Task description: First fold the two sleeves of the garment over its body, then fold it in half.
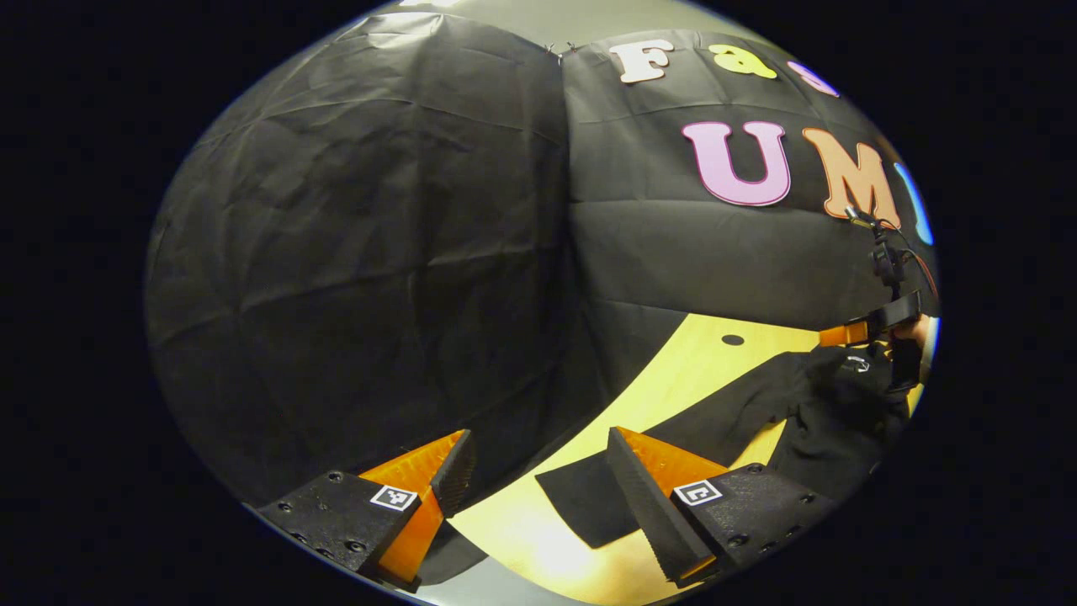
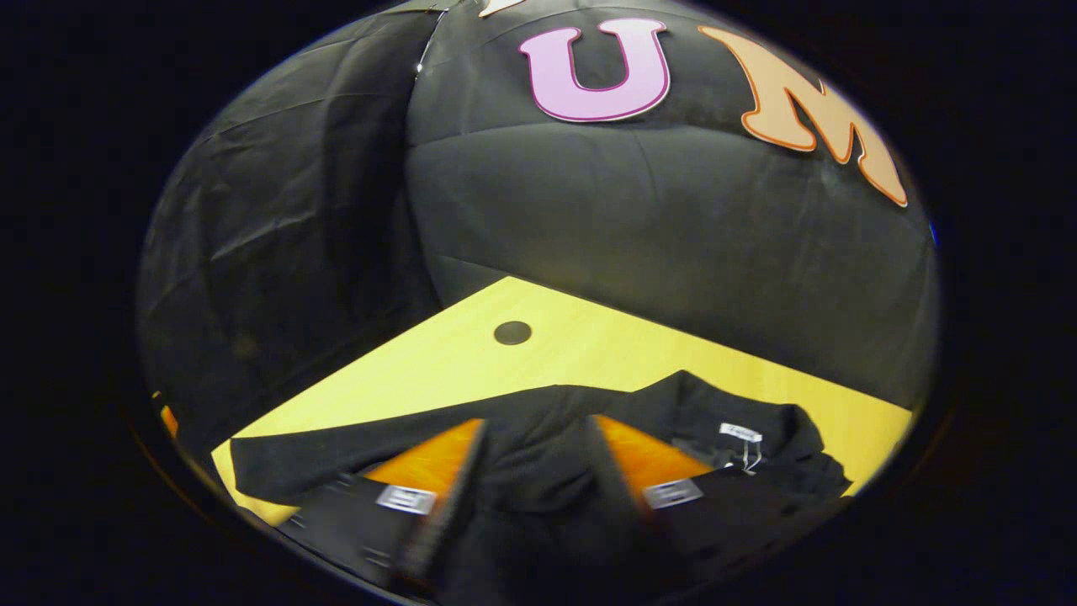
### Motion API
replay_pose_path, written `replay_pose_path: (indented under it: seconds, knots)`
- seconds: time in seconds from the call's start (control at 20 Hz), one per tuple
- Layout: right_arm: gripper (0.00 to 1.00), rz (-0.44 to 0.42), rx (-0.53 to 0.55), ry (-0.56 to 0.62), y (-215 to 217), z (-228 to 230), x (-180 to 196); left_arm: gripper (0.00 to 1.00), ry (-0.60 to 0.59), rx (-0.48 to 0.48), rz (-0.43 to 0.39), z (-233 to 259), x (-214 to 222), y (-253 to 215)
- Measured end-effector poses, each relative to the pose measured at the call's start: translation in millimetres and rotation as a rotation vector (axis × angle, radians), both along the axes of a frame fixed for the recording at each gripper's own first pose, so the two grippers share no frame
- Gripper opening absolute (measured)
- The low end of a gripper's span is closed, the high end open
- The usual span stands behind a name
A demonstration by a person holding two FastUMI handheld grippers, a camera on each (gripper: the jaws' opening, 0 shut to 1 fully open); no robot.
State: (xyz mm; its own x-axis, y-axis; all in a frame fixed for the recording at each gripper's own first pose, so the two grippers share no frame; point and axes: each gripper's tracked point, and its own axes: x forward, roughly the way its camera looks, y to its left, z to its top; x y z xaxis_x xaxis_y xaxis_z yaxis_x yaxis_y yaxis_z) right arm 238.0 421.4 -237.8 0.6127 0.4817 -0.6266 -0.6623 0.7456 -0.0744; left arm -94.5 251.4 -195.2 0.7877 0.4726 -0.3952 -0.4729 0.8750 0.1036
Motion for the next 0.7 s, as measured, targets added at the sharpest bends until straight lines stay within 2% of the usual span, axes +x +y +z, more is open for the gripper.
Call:
replay_pose_path:
  seconds: [0.05,0.2,0.3,0.5,0.7]
  knots:
    - [1.0,0.0,-0.013,-0.019,-4.2,3.3,-0.2,0.95,0.0,-0.017,-0.006,-4.0,5.2,-3.5]
    - [0.99,0.006,-0.056,-0.068,-18.2,15.4,-4.2,0.95,0.024,-0.064,-0.03,-28.4,17.9,-14.4]
    - [0.99,-0.014,-0.035,-0.093,-36.3,32.9,-9.8,0.95,0.064,-0.084,-0.049,-48.2,23.3,-20.9]
    - [1.0,-0.075,0.02,-0.138,-85.8,69.1,-18.6,0.96,0.172,-0.117,-0.076,-88.1,26.4,-29.8]
    - [0.99,-0.159,0.043,-0.215,-149.8,113.9,-19.1,0.96,0.248,-0.157,-0.047,-118.9,27.7,-34.3]
